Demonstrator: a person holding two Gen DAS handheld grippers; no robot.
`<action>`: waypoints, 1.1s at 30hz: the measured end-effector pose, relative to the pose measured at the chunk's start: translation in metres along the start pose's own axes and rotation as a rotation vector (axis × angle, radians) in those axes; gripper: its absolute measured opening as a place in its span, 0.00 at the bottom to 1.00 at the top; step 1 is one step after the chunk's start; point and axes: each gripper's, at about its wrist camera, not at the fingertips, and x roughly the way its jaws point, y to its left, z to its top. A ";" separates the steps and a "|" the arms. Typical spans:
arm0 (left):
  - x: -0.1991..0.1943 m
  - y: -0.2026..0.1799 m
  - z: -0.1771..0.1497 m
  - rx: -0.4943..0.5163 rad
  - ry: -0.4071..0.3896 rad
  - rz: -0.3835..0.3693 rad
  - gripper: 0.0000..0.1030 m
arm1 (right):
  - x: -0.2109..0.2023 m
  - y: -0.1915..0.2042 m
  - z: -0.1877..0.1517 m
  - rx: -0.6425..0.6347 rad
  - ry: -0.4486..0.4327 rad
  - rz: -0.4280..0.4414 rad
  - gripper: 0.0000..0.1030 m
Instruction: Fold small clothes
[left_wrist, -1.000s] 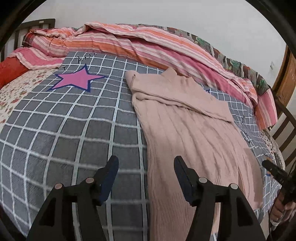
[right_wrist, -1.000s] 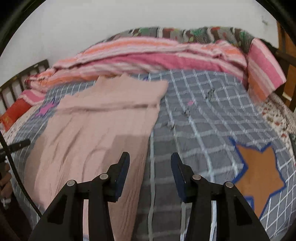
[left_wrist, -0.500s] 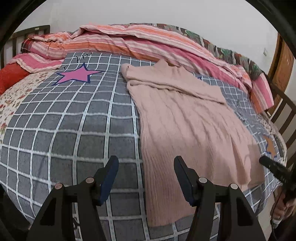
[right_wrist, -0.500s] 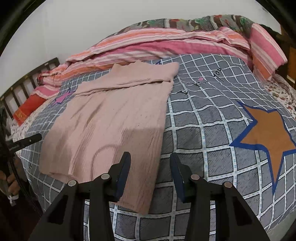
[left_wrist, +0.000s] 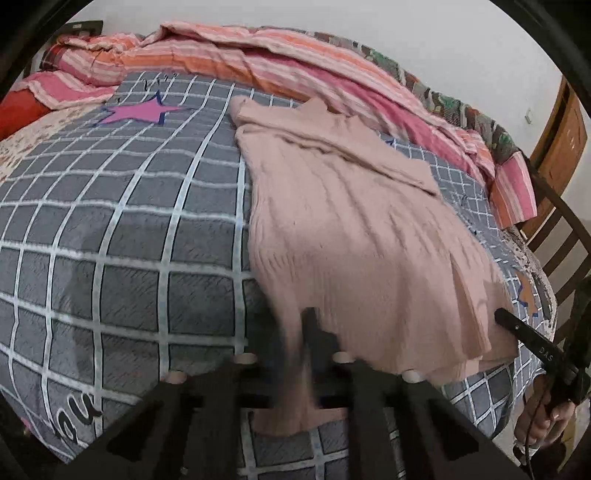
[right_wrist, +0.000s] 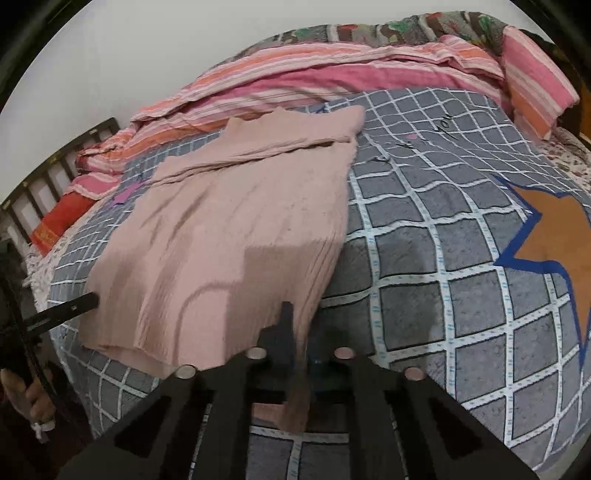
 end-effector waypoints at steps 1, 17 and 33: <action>-0.005 0.002 0.001 -0.008 -0.019 -0.010 0.08 | -0.006 -0.001 0.000 -0.009 -0.029 -0.013 0.05; -0.008 0.023 -0.011 -0.021 0.034 -0.081 0.10 | -0.013 -0.013 -0.007 -0.025 -0.023 -0.067 0.09; -0.003 0.018 -0.021 -0.071 0.027 -0.130 0.14 | -0.009 -0.009 -0.024 0.019 -0.001 0.022 0.08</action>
